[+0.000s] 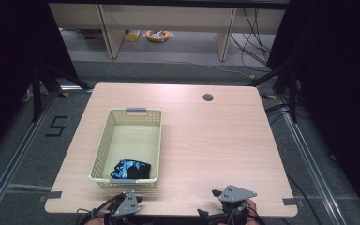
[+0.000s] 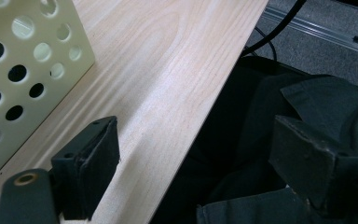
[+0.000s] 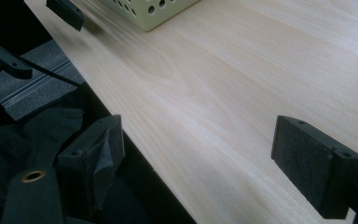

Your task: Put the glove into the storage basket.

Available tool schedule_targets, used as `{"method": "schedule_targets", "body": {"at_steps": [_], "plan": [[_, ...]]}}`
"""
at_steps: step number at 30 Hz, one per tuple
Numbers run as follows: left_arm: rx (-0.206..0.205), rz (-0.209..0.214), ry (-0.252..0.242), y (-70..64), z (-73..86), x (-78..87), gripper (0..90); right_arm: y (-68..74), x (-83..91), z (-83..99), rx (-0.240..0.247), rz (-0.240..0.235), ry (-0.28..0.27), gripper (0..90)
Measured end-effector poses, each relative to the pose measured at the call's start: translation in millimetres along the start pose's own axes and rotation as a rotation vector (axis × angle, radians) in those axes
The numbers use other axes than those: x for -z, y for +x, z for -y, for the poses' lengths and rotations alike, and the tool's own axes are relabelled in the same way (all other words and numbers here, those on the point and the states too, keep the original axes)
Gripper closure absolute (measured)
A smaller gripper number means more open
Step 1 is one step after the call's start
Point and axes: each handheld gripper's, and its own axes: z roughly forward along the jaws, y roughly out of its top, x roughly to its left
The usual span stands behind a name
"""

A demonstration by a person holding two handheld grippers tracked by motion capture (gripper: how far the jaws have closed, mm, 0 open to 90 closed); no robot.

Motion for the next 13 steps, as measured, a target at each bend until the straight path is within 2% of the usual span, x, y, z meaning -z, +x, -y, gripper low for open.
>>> {"method": "schedule_targets", "body": {"at_steps": [2,3,5,8,9,13], "plan": [[0.001,0.001,-0.002,0.0,0.0,-0.1,15.7,-0.8,-1.1,-0.1,0.005,-0.022,0.012,18.0],[-0.001,0.001,0.000,0.2,0.1,-0.1,15.7,0.6,-0.9,0.1,-0.004,0.001,0.008,18.1],[0.004,-0.001,-0.003,0.0,0.1,-0.2,15.7,0.0,-1.1,0.0,0.011,0.000,0.012,18.1],[0.000,0.001,0.002,-0.1,0.1,-0.3,15.7,2.0,-0.9,0.2,-0.015,0.002,0.024,18.0],[0.001,0.002,0.004,-0.5,0.1,-0.2,15.7,0.8,-1.3,0.1,-0.001,0.002,0.022,18.0],[-0.006,-0.008,0.005,-0.5,0.2,-0.9,15.7,-0.4,-1.9,0.1,0.003,-0.003,0.025,18.1]]}}
